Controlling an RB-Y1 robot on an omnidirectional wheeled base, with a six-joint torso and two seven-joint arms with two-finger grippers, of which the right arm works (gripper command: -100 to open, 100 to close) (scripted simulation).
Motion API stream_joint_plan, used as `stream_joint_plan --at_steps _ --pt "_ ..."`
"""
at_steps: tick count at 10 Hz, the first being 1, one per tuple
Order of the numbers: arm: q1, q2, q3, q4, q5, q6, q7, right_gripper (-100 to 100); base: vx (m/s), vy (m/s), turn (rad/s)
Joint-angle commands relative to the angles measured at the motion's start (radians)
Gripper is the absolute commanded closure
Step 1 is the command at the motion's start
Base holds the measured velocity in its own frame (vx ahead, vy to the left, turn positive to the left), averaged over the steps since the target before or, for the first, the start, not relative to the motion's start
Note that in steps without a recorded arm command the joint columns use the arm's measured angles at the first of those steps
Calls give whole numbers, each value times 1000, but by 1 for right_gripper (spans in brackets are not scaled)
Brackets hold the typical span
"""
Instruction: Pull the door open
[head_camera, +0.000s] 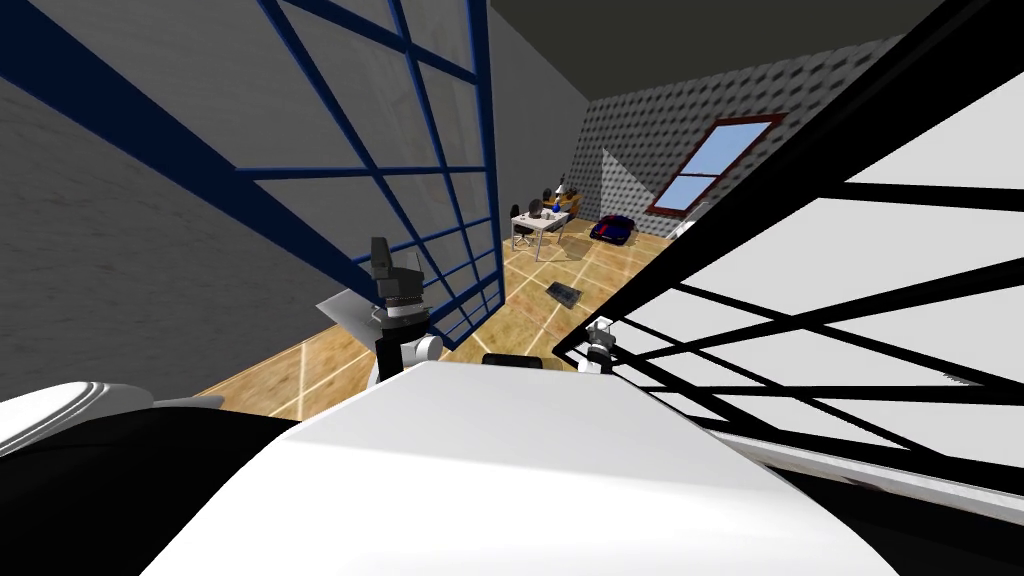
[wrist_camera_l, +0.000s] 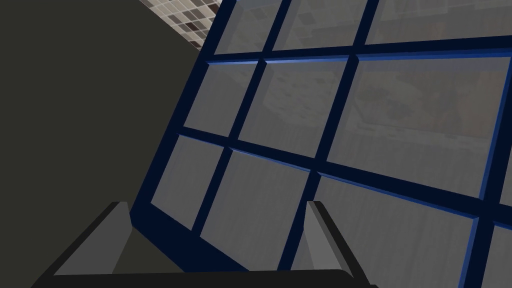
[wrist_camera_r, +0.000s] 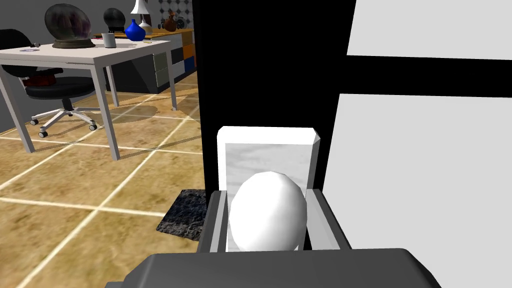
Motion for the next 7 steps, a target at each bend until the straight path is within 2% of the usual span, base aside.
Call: stream_joint_plan --at_steps 1,5,7 --pt "2 -4 16 -7 8 2 -12 100 -137 -3 54" --pt "7 -15 64 -28 33 9 -49 100 -225 21 58" --pt "11 -21 90 -39 47 13 -70 100 -258 -36 81"
